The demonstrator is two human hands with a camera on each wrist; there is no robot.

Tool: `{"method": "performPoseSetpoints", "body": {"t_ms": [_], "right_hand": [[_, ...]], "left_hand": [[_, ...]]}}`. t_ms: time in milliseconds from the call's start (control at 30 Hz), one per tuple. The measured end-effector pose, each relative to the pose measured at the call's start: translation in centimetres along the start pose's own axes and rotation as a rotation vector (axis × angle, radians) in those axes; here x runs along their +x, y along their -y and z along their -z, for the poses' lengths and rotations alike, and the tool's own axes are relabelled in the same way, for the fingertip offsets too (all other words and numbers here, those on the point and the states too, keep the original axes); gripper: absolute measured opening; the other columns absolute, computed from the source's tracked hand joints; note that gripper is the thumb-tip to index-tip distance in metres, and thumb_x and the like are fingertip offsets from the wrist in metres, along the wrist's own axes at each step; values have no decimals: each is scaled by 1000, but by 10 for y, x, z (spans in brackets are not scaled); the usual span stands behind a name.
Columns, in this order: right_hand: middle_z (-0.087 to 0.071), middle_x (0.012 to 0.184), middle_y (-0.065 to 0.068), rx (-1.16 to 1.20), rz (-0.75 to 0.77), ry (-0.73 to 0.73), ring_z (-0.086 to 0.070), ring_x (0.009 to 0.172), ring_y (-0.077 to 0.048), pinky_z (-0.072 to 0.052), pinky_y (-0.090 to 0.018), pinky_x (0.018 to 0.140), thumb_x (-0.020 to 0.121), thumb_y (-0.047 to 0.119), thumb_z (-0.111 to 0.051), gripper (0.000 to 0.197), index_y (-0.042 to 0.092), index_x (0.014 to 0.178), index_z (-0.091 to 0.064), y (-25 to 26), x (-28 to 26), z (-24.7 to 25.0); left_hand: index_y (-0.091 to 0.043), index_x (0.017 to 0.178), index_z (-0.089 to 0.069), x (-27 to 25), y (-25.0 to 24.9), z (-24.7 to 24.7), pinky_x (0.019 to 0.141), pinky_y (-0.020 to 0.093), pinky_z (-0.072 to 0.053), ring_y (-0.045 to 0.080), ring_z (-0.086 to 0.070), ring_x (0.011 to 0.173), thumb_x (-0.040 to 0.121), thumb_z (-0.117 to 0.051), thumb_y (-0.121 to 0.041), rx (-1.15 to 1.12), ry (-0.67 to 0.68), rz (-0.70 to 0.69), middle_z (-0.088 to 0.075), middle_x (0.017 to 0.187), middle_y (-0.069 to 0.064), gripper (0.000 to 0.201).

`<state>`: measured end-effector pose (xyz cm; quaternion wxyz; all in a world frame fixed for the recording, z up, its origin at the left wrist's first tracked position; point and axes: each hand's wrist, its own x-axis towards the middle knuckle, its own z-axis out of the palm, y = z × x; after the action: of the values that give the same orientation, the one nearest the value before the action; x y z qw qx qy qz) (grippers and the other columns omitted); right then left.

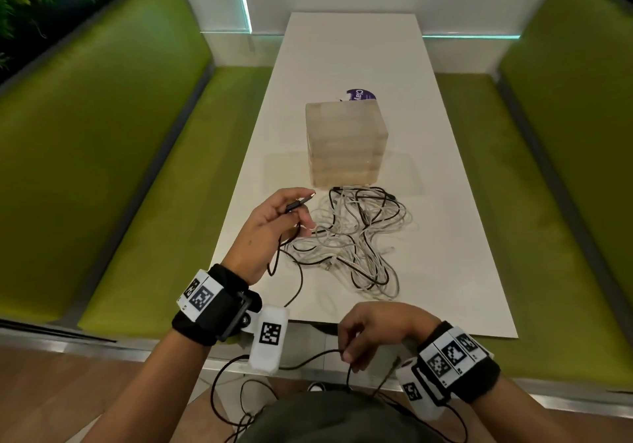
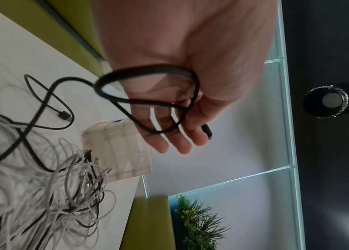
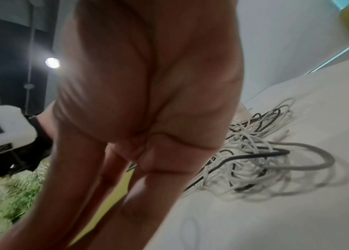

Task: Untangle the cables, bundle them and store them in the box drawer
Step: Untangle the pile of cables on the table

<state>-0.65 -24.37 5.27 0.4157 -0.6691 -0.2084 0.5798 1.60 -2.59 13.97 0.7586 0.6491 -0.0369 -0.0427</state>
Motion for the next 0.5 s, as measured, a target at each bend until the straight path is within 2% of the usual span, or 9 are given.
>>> {"method": "performPoseSetpoints", "body": {"t_ms": [100, 200, 267, 333, 400, 433, 500], "right_hand": [[-69, 78, -4, 21, 12, -2, -69, 73, -19, -59, -29, 75, 84, 5, -68, 11, 15, 84, -68, -1, -1, 0], [-71, 77, 2, -141, 41, -213, -70, 74, -19, -59, -31, 74, 83, 10, -70, 11, 21, 81, -68, -4, 4, 5], [-72, 85, -1, -319, 36, -338, -69, 81, -22, -55, -33, 78, 80, 17, -73, 7, 23, 83, -71, -6, 8, 8], [-70, 93, 0, -433, -13, -358, -65, 86, -19, -50, -28, 78, 79, 18, -73, 17, 18, 96, -72, -10, 12, 12], [-67, 94, 2, -405, -50, -391, -62, 79, -14, -49, -27, 74, 80, 14, -72, 30, 14, 109, -67, -13, 14, 18], [-65, 90, 3, -331, -28, -440, -61, 73, -15, -51, -29, 70, 81, 11, -71, 30, 13, 110, -66, -13, 14, 22], [-62, 83, 5, -279, 51, -615, -58, 68, -14, -50, -32, 66, 83, 8, -68, 22, 14, 104, -67, -10, 18, 31]], "left_hand": [[-16, 117, -60, 2, -2, 0, 76, 30, -51, 14, -59, 77, 91, -42, 2, -35, -30, -17, -60, 77, -3, 36], [-14, 118, -61, 2, -2, -2, 73, 28, -48, 15, -54, 76, 87, -43, -8, -90, -46, -10, -59, 77, -1, 37], [-14, 116, -62, 2, -2, -2, 74, 29, -45, 15, -52, 75, 86, -42, -11, -102, -69, -2, -58, 75, -1, 36], [-16, 117, -63, 1, -2, 0, 82, 31, -44, 16, -57, 82, 89, -43, -10, -62, -74, -14, -62, 77, -1, 34], [-22, 118, -63, -1, 0, 2, 96, 33, -40, 17, -62, 101, 94, -45, -2, -3, -65, -20, -71, 90, 0, 35], [-24, 117, -63, -1, 1, 3, 102, 32, -38, 18, -61, 109, 94, -45, 2, 11, -67, -22, -73, 95, 1, 39], [-25, 116, -65, -2, 2, 4, 107, 33, -36, 19, -62, 112, 92, -48, 7, 6, -80, -29, -74, 98, 5, 43]]}}
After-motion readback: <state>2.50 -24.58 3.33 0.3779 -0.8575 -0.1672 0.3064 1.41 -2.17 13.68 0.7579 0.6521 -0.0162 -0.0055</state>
